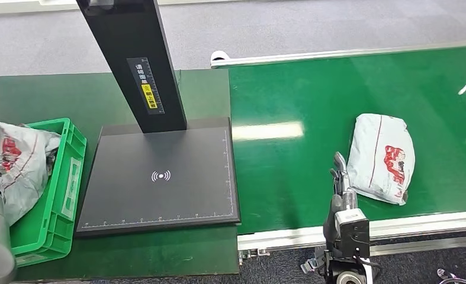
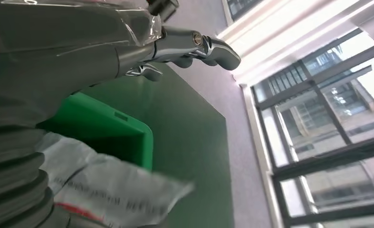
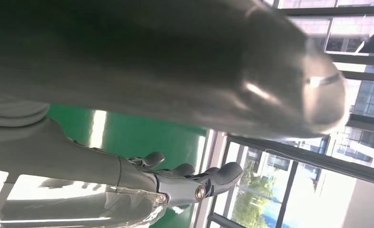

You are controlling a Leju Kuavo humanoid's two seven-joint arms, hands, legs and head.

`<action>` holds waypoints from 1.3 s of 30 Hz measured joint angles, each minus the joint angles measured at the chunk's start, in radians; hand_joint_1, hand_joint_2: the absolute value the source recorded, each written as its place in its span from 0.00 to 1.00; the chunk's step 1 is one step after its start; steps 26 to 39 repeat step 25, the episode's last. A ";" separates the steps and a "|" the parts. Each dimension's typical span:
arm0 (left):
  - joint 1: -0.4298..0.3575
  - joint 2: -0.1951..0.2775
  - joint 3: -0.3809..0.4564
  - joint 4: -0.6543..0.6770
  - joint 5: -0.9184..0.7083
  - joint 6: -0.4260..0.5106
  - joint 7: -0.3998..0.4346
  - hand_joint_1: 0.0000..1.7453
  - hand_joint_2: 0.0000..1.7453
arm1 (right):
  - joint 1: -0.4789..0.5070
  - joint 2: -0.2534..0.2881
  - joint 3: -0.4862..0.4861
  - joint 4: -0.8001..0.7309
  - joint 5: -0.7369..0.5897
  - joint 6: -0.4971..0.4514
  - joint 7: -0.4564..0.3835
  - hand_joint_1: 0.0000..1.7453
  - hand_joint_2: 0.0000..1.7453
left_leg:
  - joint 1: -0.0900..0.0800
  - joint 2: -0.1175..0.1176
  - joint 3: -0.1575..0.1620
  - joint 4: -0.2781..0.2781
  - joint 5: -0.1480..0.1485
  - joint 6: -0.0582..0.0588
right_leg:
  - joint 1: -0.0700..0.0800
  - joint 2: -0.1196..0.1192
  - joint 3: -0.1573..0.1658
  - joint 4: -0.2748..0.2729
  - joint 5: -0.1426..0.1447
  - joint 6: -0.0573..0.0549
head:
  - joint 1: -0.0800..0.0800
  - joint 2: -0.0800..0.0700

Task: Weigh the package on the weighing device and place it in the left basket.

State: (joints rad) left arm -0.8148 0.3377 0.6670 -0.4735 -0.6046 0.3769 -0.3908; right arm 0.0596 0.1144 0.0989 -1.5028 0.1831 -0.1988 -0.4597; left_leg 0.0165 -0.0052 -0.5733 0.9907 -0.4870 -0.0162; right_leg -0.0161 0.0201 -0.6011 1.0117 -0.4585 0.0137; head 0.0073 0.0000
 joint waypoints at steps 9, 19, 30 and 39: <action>0.277 -0.134 -0.114 -0.425 0.524 -0.304 -0.094 0.00 1.00 | -0.021 0.012 0.000 0.044 -0.007 0.041 -0.002 0.00 0.00 | -0.002 0.001 0.000 0.000 -0.001 0.000 | -0.002 0.000 0.000 0.000 0.000 0.000 | 0.000 0.000; 0.728 -0.369 -0.541 -1.014 0.626 -0.227 -0.259 0.00 1.00 | -0.059 0.020 0.003 0.080 -0.011 0.061 0.010 0.00 0.00 | -0.005 0.000 0.000 0.000 -0.004 0.004 | -0.005 -0.001 0.001 -0.002 -0.002 0.002 | 0.000 0.000; 0.786 -0.400 -0.618 -1.101 0.671 -0.256 -0.254 0.00 1.00 | -0.061 0.020 0.003 0.088 -0.012 0.062 0.012 0.00 0.00 | -0.004 -0.001 0.002 0.000 -0.004 0.004 | -0.003 -0.001 0.003 -0.002 -0.002 0.002 | -0.001 0.000; 0.786 -0.400 -0.618 -1.101 0.671 -0.256 -0.254 0.00 1.00 | -0.061 0.020 0.003 0.088 -0.012 0.062 0.012 0.00 0.00 | -0.004 -0.001 0.002 0.000 -0.004 0.004 | -0.003 -0.001 0.003 -0.002 -0.002 0.002 | -0.001 0.000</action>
